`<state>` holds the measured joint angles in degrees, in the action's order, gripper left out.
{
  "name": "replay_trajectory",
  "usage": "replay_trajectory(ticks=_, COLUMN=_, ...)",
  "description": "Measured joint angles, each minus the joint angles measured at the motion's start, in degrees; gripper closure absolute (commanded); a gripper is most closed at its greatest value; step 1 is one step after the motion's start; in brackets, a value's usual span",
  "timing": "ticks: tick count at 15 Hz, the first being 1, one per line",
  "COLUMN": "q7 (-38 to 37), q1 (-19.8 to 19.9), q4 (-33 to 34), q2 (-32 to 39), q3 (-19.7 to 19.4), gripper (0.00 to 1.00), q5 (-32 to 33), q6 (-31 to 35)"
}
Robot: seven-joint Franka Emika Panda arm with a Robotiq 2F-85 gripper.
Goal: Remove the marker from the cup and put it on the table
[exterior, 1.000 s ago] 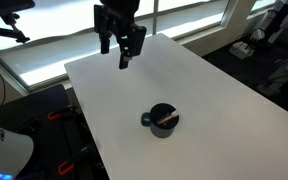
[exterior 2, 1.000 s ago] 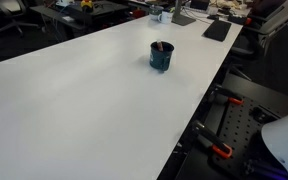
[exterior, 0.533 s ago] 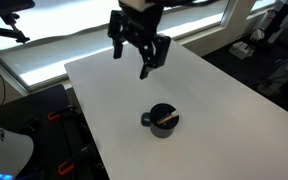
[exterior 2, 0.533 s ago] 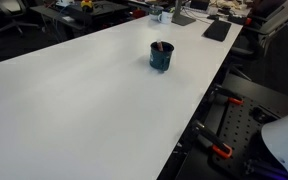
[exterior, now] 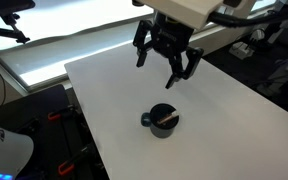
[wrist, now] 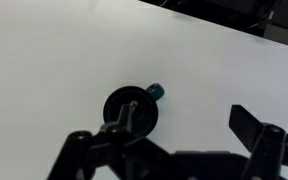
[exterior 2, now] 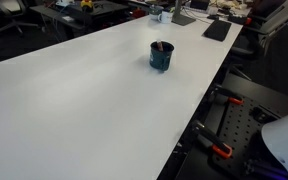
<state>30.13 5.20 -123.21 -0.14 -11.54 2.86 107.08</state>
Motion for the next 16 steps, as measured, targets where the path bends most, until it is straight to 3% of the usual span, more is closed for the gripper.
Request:
replay_trajectory(ticks=6, q7=2.9, q1=1.7, q4=2.5, q2=3.4, q3=0.3, gripper=0.0, q5=-0.1, q6=0.0)
replay_trajectory(ticks=12, q7=14.3, q1=5.2, q4=17.1, q2=17.9, q3=2.0, gripper=0.0, q5=-1.0, q6=-2.8)
replay_trajectory(ticks=16, q7=15.5, q1=5.6, q4=22.4, q2=23.5, q3=3.4, gripper=0.0, q5=-1.2, q6=-4.4)
